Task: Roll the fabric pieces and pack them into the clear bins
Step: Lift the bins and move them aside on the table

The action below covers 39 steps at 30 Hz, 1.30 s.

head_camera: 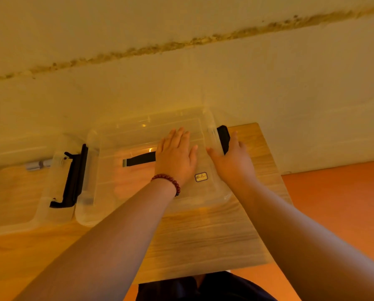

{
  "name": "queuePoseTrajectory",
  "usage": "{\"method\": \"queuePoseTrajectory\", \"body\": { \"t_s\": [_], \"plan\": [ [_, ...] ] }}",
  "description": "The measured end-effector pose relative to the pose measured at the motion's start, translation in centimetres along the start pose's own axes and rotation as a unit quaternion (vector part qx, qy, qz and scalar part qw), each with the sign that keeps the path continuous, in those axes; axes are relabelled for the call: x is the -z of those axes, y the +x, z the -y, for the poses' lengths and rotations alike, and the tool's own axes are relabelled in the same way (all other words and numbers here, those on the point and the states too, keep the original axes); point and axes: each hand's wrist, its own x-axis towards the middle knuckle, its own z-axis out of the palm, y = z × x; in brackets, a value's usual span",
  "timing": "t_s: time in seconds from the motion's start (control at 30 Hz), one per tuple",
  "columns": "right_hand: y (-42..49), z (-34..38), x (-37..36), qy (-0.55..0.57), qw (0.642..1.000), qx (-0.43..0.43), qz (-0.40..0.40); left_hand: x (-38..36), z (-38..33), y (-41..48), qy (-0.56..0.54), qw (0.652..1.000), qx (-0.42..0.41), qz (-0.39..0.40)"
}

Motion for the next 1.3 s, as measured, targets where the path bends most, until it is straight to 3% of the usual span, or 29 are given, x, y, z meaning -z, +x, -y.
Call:
{"method": "queuePoseTrajectory", "body": {
  "t_s": [0.23,0.57,0.9,1.3],
  "plan": [
    [0.1,-1.1,-0.4,0.07,0.997,0.015,-0.043,-0.2,0.0,0.0,-0.008,1.0,-0.004,-0.011],
    [-0.1,-0.5,-0.6,-0.031,0.997,0.033,-0.057,-0.3,0.1,0.0,-0.005,1.0,-0.004,-0.015],
    [-0.8,0.7,0.0,-0.14,0.989,0.054,-0.018,0.2,0.0,-0.1,-0.023,1.0,-0.001,-0.003],
    [-3.7,4.5,-2.9,-0.256,0.939,0.231,0.014,3.6,6.1,-3.1,-0.023,0.997,0.034,-0.066]
  ]
}}
